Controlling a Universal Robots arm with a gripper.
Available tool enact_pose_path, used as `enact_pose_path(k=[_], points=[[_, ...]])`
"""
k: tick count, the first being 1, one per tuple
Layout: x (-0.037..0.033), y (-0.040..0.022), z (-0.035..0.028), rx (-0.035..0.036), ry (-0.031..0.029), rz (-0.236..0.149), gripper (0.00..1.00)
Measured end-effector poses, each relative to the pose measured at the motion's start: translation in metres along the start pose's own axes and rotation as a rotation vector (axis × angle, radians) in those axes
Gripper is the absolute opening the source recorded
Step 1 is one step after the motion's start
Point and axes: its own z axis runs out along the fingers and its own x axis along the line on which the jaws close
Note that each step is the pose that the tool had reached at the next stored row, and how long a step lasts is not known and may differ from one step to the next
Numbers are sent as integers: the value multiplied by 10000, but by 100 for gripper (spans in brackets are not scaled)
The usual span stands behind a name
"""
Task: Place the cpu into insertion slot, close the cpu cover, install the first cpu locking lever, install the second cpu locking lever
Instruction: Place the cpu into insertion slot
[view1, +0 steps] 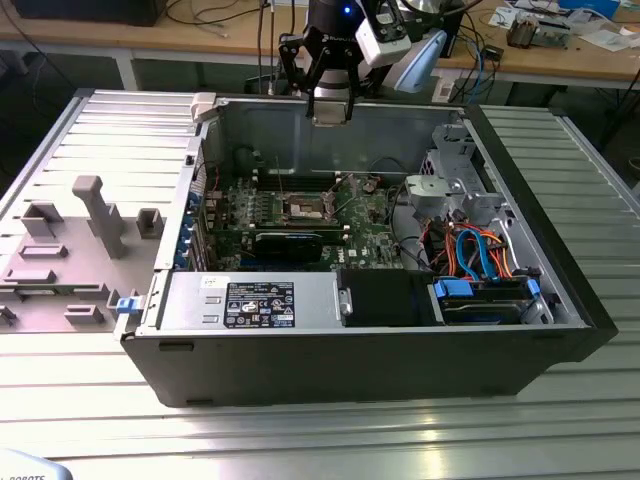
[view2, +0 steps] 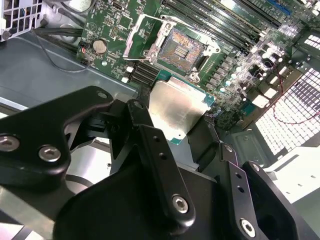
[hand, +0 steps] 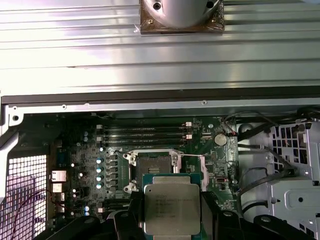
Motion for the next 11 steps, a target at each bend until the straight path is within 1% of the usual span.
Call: enact_pose_path(k=[5, 11], points=[[1, -2, 2, -9, -28, 302, 54], [0, -8, 2, -8, -32, 353, 54]])
